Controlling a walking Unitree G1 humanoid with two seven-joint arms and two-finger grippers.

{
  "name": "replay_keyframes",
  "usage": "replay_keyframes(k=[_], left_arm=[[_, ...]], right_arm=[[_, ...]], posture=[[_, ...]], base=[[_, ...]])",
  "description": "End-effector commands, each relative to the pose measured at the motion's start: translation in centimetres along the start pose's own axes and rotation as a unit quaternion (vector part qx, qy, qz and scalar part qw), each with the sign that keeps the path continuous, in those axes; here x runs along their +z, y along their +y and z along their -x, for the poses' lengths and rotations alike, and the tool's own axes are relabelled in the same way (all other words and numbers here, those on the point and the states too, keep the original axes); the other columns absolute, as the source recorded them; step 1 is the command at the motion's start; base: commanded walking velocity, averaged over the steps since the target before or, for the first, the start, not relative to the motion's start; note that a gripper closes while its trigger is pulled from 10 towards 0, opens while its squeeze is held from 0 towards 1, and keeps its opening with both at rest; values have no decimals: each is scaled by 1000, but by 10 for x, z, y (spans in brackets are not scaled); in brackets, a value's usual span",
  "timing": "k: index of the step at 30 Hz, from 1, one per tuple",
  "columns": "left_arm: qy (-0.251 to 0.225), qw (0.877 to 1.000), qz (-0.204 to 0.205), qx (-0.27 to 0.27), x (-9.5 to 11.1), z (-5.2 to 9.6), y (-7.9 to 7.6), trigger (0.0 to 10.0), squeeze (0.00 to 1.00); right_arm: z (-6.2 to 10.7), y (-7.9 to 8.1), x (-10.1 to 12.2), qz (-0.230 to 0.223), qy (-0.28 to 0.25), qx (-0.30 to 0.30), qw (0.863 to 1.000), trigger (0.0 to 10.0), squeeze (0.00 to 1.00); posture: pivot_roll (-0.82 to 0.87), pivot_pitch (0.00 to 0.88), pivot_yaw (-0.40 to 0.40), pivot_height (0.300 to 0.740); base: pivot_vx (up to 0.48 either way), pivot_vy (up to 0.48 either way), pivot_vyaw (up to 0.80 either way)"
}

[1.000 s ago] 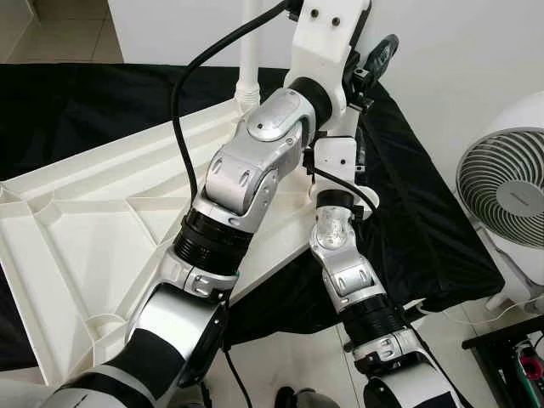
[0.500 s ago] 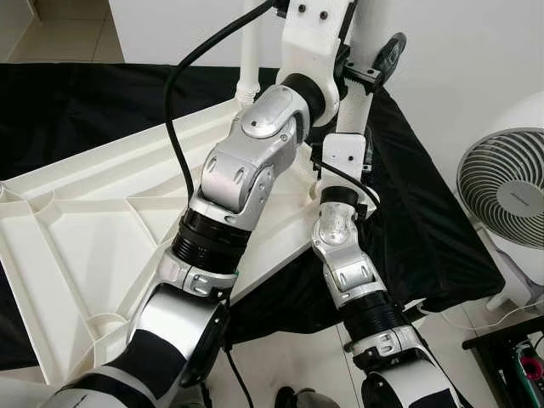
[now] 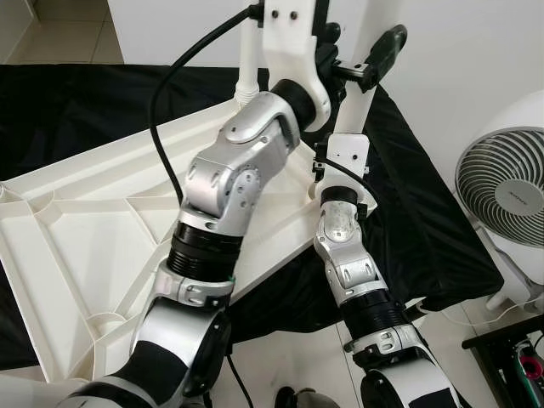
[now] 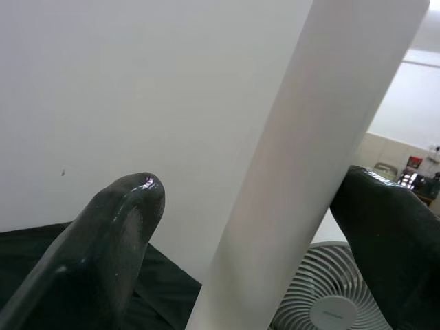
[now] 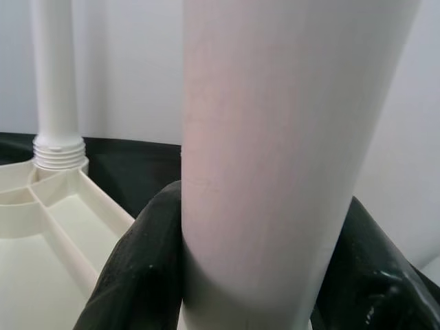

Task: Building children table

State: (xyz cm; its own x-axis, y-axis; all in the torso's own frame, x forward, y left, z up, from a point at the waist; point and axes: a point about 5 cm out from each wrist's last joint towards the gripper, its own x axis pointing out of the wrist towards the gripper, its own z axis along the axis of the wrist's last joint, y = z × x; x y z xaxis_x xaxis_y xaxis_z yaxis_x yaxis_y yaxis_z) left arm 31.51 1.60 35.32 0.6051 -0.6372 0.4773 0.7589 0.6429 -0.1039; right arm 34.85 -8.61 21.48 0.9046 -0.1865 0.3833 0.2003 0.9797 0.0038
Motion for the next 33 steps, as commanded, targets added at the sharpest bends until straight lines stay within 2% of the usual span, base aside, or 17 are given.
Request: replay_keyframes(k=[1,3,6,8,12,15,18,25,30,31,33], left_arm=[[-1,1000,6,29,2,8,17,10000,0],[-1,1000,6,29,2,8,17,10000,0],[8,997,3,81,4,21,51,10000,0],[12,995,4,103,5,27,62,10000,0],[18,991,8,133,5,36,74,10000,0],[20,990,10,140,4,39,77,10000,0],[64,981,2,181,-18,58,89,10000,0],[113,978,-16,172,-41,66,85,10000,0],[124,978,-21,168,-46,68,83,10000,0],[164,977,-40,134,-67,70,71,10000,0],[176,976,-42,120,-73,70,66,10000,0]], right_arm=[[-3,-17,2,-27,2,-31,999,10000,0],[-3,-17,2,-27,2,-31,999,10000,0],[-5,-32,3,-32,-1,-47,998,10000,0],[-6,-41,2,-30,1,-54,998,10000,0],[-6,-53,-2,-23,8,-60,998,10000,0],[-5,-57,-4,-24,12,-61,998,10000,0],[-3,-76,-9,-10,25,-59,998,10000,0],[-4,-85,-10,9,23,-41,999,10000,0],[-4,-88,-10,12,22,-35,999,10000,0],[-8,-94,-6,12,13,-29,999,10000,0],[-9,-94,-3,8,6,-25,1000,10000,0]], posture=[[92,100,-54,740],[92,100,-54,740],[81,99,-37,740],[84,100,-33,740],[83,99,-31,740],[83,100,-33,740],[63,105,-39,740],[36,110,-31,740],[32,107,-28,740],[22,110,-27,740],[19,113,-20,740]], base=[[0,0,0],[0,0,0],[0,0,0],[0,0,0],[0,0,0],[0,0,0],[0,0,0],[0,0,0],[0,0,0],[0,0,0],[0,0,0]])
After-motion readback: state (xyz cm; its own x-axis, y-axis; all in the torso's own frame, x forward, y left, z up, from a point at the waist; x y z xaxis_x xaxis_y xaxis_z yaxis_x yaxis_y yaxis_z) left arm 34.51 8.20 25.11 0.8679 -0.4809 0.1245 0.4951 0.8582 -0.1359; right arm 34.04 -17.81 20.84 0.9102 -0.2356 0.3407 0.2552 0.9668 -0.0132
